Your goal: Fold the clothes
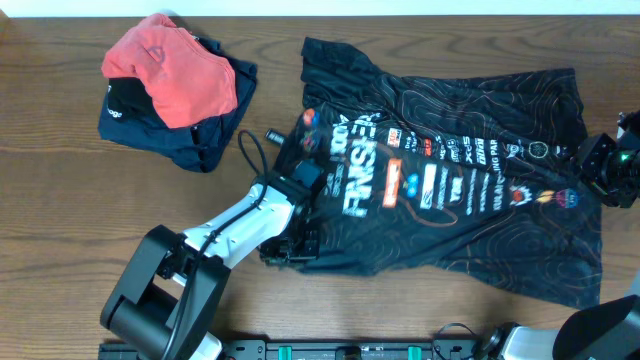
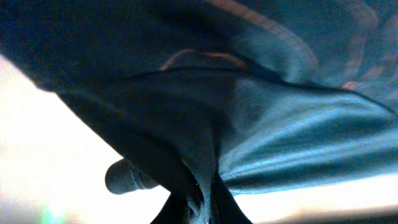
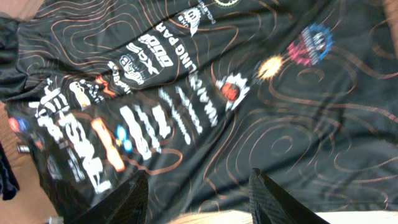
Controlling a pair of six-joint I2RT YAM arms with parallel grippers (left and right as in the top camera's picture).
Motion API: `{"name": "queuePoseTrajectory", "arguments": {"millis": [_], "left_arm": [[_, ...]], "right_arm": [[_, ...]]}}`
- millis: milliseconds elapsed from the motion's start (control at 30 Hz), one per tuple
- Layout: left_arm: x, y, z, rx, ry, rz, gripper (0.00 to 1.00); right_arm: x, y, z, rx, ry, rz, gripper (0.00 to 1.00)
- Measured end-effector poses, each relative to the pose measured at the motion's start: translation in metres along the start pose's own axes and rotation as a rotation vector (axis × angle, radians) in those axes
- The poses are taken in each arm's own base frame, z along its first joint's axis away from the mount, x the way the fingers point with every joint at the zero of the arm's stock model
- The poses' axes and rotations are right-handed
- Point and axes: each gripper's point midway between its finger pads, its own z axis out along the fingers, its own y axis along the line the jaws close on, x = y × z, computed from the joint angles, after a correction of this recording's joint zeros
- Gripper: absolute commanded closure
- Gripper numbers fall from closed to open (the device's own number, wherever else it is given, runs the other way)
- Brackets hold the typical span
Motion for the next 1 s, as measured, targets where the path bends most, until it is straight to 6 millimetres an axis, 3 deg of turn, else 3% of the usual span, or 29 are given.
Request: {"name": "queuePoseTrajectory", "arguments": {"millis": [100,167,300,467,567,667,700,833,1000], "left_arm": [[0.015,-0.005,-0.017,0.023,0.044,0.014,0.94],[0.014,-0.012,-0.034,0.065,0.004,0.039,0.94],[-0.003,-0.028,-0.065,0.164,-0.146,0.090,0.94],[-0.042,-0.036,-0.082,0.224,-0.314,0.114,0.94],[-0.063,-0.035,-0.091,0.232,-0.399,0.112,0.76],[-0.077,-0.032,-0.098,0.228,-0.460,0.102,0.30],[-0.082,-0.031,-0.100,0.226,-0.479,0.094,0.24],[-0.090,-0.023,-0.104,0.209,-0.509,0.072,0.23],[-0.077,-0.015,-0.095,0.177,-0.446,0.052,0.23]], "right_arm": [[0.000,0.000,0.000,0.000,0.000,0.000,0.49],[0.000,0.000,0.000,0.000,0.000,0.000,0.49],[-0.001,0.000,0.000,-0.001,-0.003,-0.001,0.49],[-0.002,-0.001,0.000,0.006,-0.007,-0.002,0.48],[-0.004,-0.002,0.003,0.005,-0.017,-0.005,0.48],[0.000,-0.008,0.015,0.014,-0.008,0.001,0.48],[0.003,-0.010,0.020,0.016,0.003,0.006,0.48],[0.018,-0.021,0.041,0.031,0.051,0.027,0.49],[0.036,-0.039,0.063,0.087,0.092,0.091,0.48]]}}
